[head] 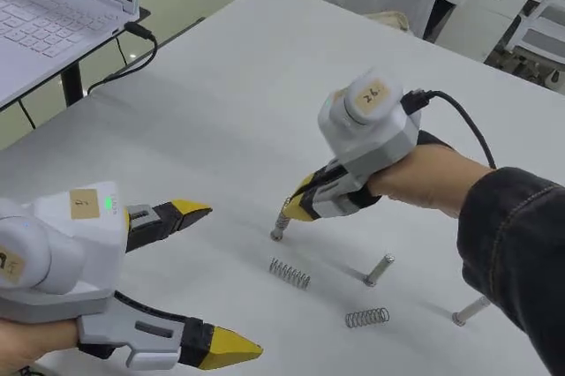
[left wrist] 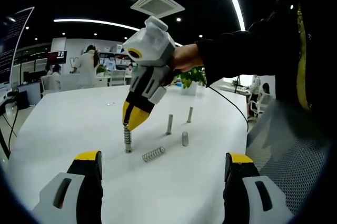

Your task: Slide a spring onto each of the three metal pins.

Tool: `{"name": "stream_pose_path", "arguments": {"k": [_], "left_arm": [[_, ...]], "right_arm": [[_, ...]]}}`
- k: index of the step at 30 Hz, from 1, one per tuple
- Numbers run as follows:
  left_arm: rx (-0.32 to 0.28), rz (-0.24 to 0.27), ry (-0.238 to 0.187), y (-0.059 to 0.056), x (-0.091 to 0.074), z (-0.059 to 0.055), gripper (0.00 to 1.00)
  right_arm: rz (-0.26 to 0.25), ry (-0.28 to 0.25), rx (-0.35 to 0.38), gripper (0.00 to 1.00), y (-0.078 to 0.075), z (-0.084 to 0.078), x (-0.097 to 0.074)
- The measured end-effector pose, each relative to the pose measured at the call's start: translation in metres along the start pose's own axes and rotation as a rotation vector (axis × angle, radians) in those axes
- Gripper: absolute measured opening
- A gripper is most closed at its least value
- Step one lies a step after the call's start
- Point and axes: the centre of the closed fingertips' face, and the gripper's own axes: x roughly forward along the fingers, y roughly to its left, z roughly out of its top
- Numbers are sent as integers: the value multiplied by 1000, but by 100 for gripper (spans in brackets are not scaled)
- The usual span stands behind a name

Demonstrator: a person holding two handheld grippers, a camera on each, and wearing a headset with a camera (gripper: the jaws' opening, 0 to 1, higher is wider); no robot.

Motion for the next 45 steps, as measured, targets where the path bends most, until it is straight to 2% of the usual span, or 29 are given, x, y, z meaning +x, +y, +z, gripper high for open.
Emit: {"name": "stream_pose_path", "arguments": {"k": [14, 28, 45], "left_arm": [[-7, 1, 2, 1, -1, -2, 94], [-8, -1, 6, 0, 0, -4, 94], [-8, -2, 10, 0, 0, -5, 93]], "right_arm": [[-1, 18, -20, 8, -1, -7, 14], [5, 16, -11, 8, 0, -10, 17], [5, 39, 32, 13, -1, -26, 17]]}}
